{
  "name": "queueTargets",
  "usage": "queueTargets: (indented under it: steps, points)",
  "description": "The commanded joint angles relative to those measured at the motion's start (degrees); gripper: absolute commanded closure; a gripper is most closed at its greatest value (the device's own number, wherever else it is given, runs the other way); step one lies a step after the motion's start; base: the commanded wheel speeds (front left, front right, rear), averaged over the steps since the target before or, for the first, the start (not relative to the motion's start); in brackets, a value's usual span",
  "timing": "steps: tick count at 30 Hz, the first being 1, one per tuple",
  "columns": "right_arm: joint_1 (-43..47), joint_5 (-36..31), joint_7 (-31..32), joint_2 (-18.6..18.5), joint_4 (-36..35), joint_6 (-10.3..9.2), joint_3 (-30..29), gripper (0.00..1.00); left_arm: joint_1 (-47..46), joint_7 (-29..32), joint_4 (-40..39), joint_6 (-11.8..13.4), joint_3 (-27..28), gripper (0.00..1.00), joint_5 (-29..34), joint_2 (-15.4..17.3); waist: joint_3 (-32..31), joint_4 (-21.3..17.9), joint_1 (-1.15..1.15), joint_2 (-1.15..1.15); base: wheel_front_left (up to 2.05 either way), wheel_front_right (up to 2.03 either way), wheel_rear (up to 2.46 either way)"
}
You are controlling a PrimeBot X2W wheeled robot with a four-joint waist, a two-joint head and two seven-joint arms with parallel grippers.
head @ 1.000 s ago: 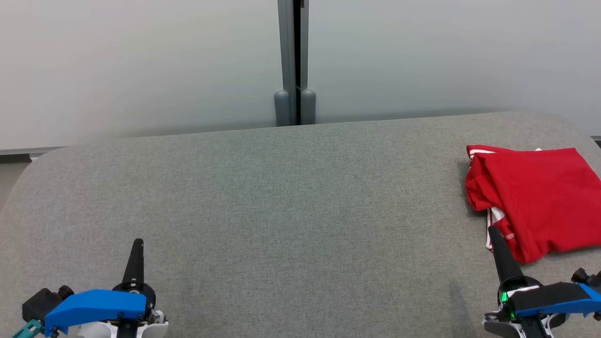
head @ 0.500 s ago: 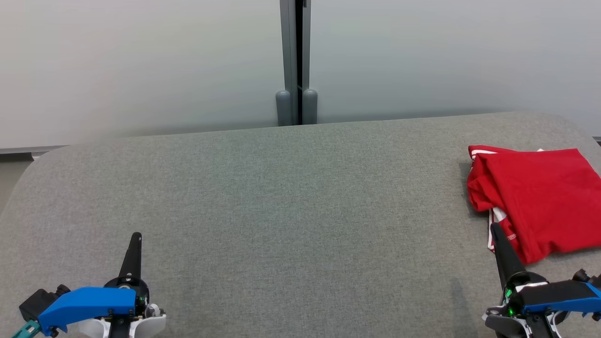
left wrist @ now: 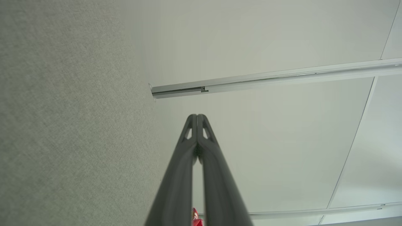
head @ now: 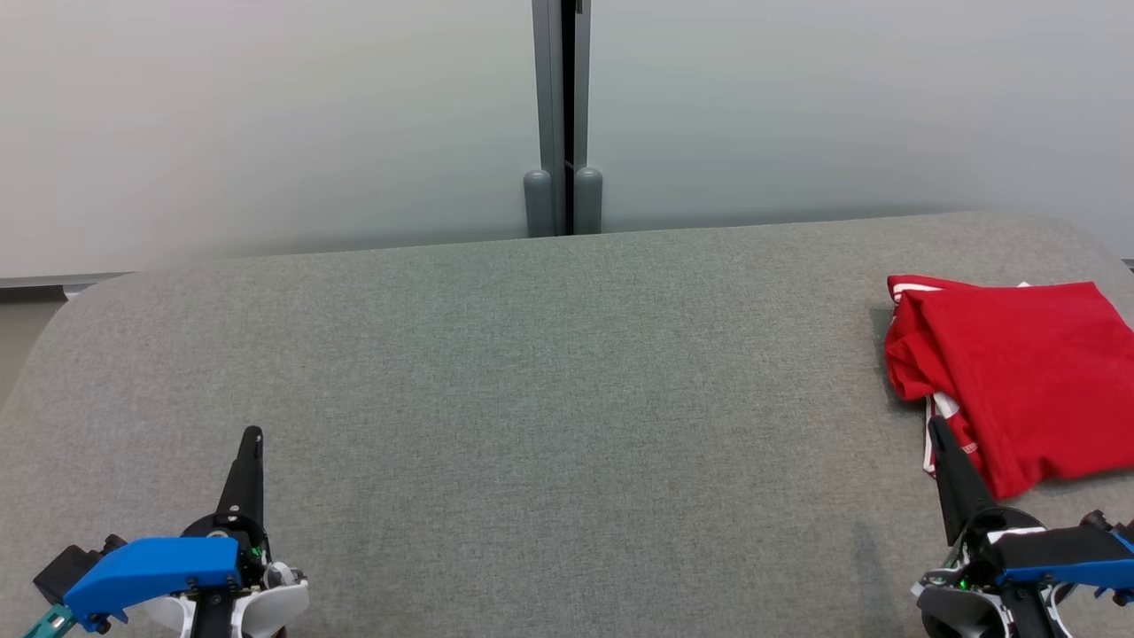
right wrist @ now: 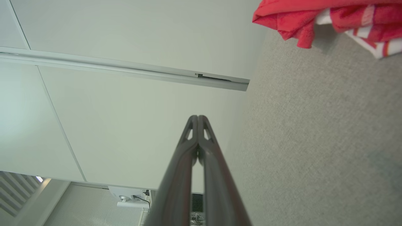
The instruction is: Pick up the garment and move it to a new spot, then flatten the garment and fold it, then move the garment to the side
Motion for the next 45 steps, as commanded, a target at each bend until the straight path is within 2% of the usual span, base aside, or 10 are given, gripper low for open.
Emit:
queueTargets:
  steps: [1, 19, 45]
  points:
    - [-1.1, 1.3, 0.2, -0.3, 0.1, 0.02, -0.2, 1.00, -1.0, 0.4, -0.2, -0.4, 0.5, 1.00, -1.1, -0.2, 0.0, 0.0, 0.00, 0.00, 0.00, 0.00, 0.00]
    - [-1.9, 8.3, 1.3, -0.2, 1.2, 0.02, -0.8, 1.00, -1.7, 2.1, -0.1, -1.9, 2.4, 1.00, -7.2, -1.2, 0.0, 0.4, 0.00, 0.00, 0.00, 0.00, 0.00]
    - [-1.9, 7.7, 1.5, 0.0, 1.1, 0.02, -1.0, 1.00, -1.6, 2.2, -0.1, -1.8, 2.4, 1.00, -6.9, -1.2, 0.0, 0.4, 0.00, 0.00, 0.00, 0.00, 0.00]
